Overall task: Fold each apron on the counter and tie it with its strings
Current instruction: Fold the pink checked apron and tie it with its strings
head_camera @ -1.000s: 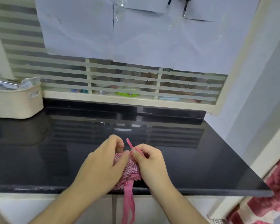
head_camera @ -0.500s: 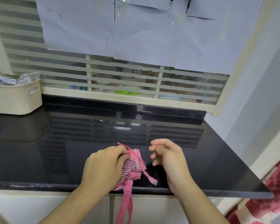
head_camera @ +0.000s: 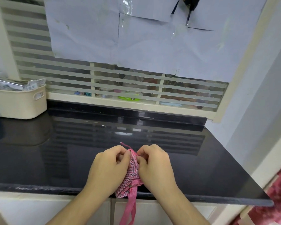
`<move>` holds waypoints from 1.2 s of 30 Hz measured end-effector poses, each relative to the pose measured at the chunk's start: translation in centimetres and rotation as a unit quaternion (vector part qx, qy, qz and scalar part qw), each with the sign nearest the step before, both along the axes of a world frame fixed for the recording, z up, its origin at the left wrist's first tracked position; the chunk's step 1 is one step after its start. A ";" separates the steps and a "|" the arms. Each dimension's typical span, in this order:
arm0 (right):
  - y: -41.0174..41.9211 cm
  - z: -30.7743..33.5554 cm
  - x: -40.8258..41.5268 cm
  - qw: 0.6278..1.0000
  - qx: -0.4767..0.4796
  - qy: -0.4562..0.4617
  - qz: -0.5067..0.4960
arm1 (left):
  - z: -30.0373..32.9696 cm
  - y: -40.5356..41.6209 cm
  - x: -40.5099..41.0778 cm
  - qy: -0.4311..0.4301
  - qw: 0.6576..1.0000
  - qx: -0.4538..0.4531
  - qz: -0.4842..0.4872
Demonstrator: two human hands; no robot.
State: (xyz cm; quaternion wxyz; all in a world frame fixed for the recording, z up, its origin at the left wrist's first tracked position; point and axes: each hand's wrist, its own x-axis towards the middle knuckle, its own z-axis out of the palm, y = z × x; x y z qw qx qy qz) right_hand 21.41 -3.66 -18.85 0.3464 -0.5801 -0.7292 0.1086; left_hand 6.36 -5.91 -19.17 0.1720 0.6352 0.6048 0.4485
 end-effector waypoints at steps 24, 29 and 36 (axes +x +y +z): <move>-1.2 -0.8 0.3 0.960 -0.027 0.274 0.044 | -0.4 1.1 1.9 -0.200 0.977 -0.071 -0.005; -0.5 0.0 0.3 0.953 0.014 0.295 0.071 | -0.8 0.8 1.9 -0.107 0.982 -0.086 -0.127; 0.3 1.4 0.8 0.964 -0.099 0.227 0.097 | -0.2 0.5 1.0 -0.128 0.974 -0.115 -0.148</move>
